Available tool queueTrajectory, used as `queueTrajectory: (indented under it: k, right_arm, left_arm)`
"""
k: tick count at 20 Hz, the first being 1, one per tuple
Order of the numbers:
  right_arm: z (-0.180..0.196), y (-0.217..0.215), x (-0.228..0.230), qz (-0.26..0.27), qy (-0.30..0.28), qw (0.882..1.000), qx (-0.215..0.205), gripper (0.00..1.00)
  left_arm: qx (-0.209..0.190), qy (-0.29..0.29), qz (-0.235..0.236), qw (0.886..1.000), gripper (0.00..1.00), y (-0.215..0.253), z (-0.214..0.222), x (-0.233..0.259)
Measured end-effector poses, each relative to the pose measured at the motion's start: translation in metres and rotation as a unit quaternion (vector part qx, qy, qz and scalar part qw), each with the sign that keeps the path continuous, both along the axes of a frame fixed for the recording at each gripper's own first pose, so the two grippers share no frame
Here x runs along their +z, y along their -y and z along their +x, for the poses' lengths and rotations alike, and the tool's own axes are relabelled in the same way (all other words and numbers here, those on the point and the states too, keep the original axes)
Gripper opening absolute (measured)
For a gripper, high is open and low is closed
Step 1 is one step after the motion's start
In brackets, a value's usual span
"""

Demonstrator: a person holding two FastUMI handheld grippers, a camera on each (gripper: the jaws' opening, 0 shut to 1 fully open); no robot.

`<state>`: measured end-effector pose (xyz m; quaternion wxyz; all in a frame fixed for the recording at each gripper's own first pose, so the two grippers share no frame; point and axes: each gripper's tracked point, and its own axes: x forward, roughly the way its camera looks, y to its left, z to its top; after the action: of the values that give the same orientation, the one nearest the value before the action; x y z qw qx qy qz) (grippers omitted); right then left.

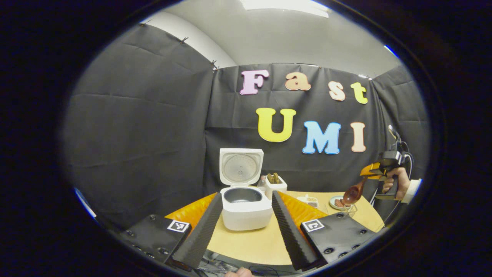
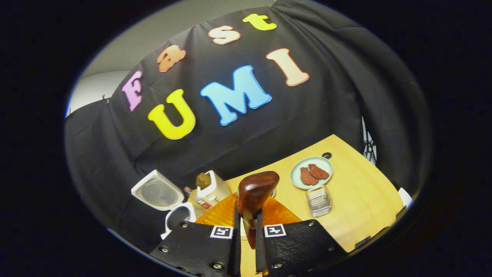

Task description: Close the left gripper, press the button to open the rice cooker; take a wooden spoon from the chopstick holder with the right hand, scoop a spoonful of rice and pour it into the rice cooker, then put the wooden spoon back into the chopstick holder.

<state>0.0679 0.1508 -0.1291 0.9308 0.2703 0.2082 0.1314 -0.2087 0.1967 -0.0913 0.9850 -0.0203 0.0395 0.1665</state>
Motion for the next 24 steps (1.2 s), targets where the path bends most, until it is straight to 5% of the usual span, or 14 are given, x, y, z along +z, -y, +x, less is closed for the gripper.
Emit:
queueTrajectory:
  k: [6, 12, 24]
  right_arm:
    - [-0.04, -0.121, 0.052, -0.01, 0.052, 0.994, 0.1, 0.15]
    - [0.018, -0.199, 0.031, -0.041, 0.063, 0.987, 0.141, 0.16]
    - [0.147, -0.163, -0.13, -0.193, 0.016, 0.976, 0.105, 0.16]
  left_arm:
    - [0.018, 0.021, -0.027, 0.999, 0.9, -0.045, 0.002, 0.004]
    - [0.077, 0.009, -0.031, 0.996, 0.9, -0.087, 0.006, 0.004]
    - [0.089, -0.065, -0.029, 0.993, 0.91, -0.085, 0.071, -0.033]
